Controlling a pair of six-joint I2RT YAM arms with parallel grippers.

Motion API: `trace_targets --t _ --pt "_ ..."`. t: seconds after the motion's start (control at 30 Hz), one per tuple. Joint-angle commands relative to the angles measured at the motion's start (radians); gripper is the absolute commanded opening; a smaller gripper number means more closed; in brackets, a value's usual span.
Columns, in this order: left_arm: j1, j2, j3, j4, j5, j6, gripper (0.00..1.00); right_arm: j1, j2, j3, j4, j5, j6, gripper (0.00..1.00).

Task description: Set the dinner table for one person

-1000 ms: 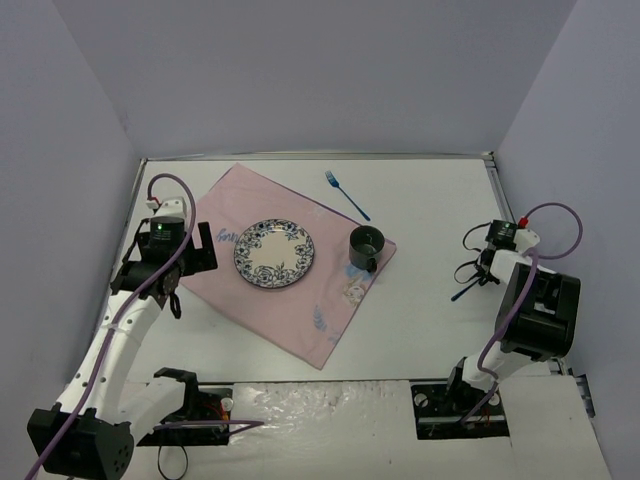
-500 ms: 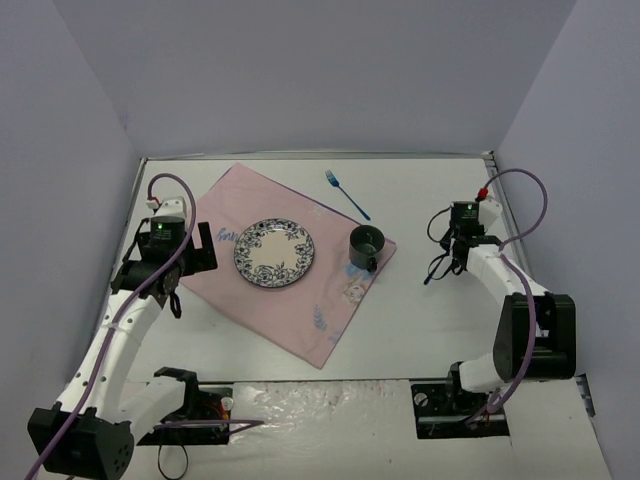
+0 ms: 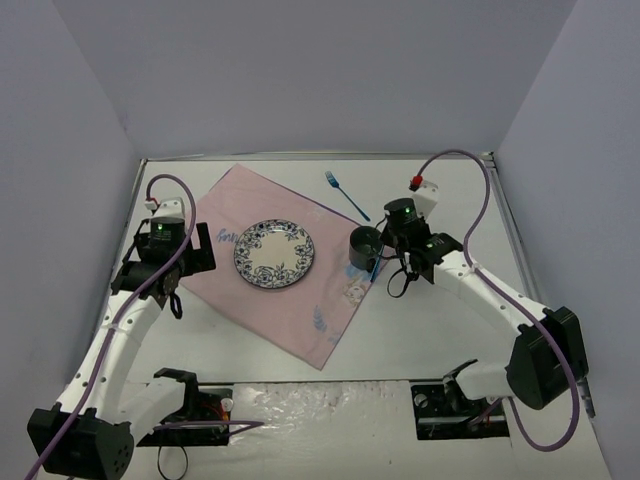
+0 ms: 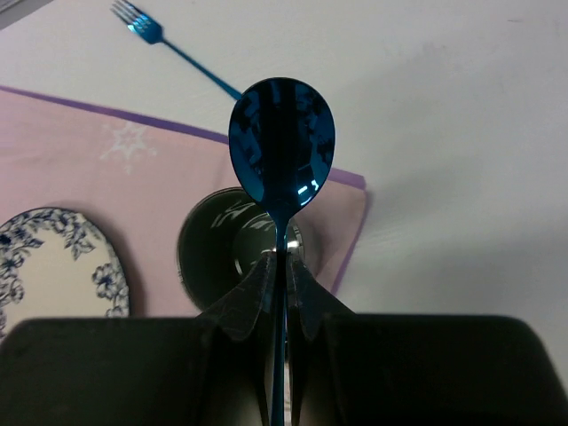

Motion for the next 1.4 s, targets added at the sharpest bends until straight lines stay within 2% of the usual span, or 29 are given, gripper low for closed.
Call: trace_targets --t 0.0,0.4,0.73,1.03,1.37 --pt "-0.003 -0.016 0.026 0.037 -0.040 0.008 0.97 0.118 -0.047 0.071 0.006 0.097 0.065 0.00" --pt "-0.003 -0.038 0.022 0.038 -0.055 0.004 0.97 0.400 0.096 0.075 0.010 0.177 0.207 0.00" --pt "-0.004 -0.050 0.020 0.037 -0.050 0.004 0.97 0.429 0.241 0.074 0.039 0.205 0.283 0.00" --pt "-0.003 -0.044 0.023 0.036 -0.045 0.002 0.97 0.433 0.346 0.093 0.039 0.153 0.444 0.00" --pt "-0.003 -0.033 0.026 0.034 -0.042 0.002 0.97 0.446 0.420 0.150 0.004 0.114 0.538 0.00"
